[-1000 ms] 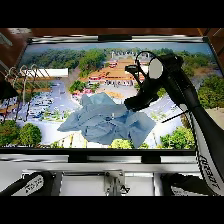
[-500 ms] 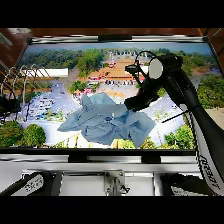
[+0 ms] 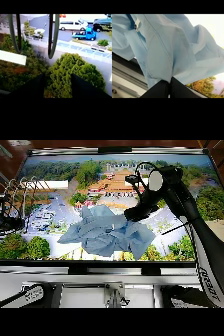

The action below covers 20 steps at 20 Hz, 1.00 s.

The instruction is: Fold the shirts.

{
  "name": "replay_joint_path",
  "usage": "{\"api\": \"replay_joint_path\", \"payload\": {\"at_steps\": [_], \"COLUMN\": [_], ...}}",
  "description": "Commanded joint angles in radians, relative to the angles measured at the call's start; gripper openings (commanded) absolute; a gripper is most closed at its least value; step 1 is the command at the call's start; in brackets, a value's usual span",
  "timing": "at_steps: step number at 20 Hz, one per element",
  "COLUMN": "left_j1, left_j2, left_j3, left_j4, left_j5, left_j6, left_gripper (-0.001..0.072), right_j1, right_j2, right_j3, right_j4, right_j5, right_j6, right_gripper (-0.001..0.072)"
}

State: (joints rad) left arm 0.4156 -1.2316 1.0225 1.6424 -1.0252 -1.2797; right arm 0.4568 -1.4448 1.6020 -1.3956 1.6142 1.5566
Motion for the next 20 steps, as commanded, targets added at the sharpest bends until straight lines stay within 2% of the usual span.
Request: {"api": "replay_joint_path", "payload": {"at_steps": [1, 8, 10, 11, 20], "left_j1": [0.023, 0.023, 0.024, 0.025, 0.035], "left_j2": [-0.053, -0.151, -0.175, -0.187, -0.240], "left_j3": [-0.005, -0.004, -0.004, -0.004, -0.002], "left_j4": [0.008, 0.008, 0.008, 0.008, 0.034], "left_j5": [0.039, 0.124, 0.148, 0.152, 0.184], "left_j6": [0.011, 0.010, 0.010, 0.010, -0.008], "left_gripper": [0.0399, 0.0397, 0.0366, 0.0328, 0.0328], "right_j1": [0.001, 0.001, 0.001, 0.001, 0.001], "right_j2": [0.000, 0.000, 0.000, 0.000, 0.000], "right_j3": [0.000, 0.000, 0.000, 0.000, 0.000], "right_j4": [-0.001, 0.000, 0.000, 0.001, 0.002], "right_j5": [-0.003, -0.003, -0.003, -0.003, 0.000], "right_j6": [0.001, 0.000, 0.001, 0.001, 0.002], "right_gripper": [0.0077, 0.0077, 0.0077, 0.0077, 0.0078]}}
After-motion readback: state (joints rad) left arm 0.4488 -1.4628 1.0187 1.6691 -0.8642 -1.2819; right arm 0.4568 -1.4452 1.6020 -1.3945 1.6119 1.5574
